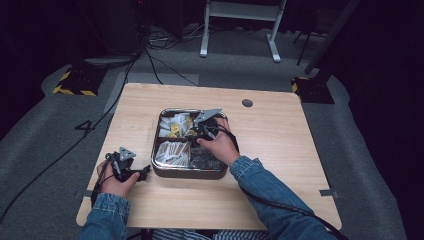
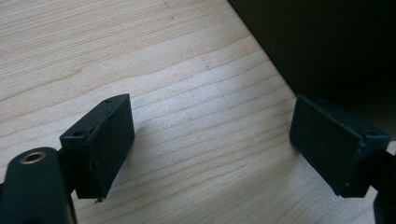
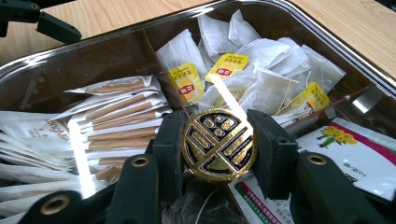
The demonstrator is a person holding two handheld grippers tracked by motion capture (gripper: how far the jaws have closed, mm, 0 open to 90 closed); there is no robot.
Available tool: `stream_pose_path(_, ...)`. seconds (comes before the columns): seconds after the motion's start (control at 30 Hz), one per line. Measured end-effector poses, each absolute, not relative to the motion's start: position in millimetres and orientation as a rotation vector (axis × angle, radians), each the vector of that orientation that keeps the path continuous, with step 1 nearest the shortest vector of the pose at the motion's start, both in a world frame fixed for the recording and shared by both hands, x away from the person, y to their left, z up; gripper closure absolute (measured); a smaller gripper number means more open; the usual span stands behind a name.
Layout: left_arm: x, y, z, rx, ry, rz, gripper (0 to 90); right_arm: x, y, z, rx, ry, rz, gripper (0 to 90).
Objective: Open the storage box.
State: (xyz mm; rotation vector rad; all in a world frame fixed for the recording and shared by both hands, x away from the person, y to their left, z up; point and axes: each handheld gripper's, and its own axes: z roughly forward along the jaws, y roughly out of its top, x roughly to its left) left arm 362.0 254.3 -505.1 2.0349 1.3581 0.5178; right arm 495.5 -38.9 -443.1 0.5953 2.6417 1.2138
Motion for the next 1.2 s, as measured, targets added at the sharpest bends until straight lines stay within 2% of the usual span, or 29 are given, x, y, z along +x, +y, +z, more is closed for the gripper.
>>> stream_pose_path(0.57, 362.2, 254.5, -505.1, 2.035, 1.357, 0.514, 14.2, 492.8, -39.3, -436.8, 0.607, 2.624, 1.214, 59.3)
stream_pose_path(1.2, 363.5, 254.0, -504.9, 2.041, 1.350, 0.507, 14.2, 485.8, -57.5, -392.9, 0.574, 2.544, 1.300, 59.4)
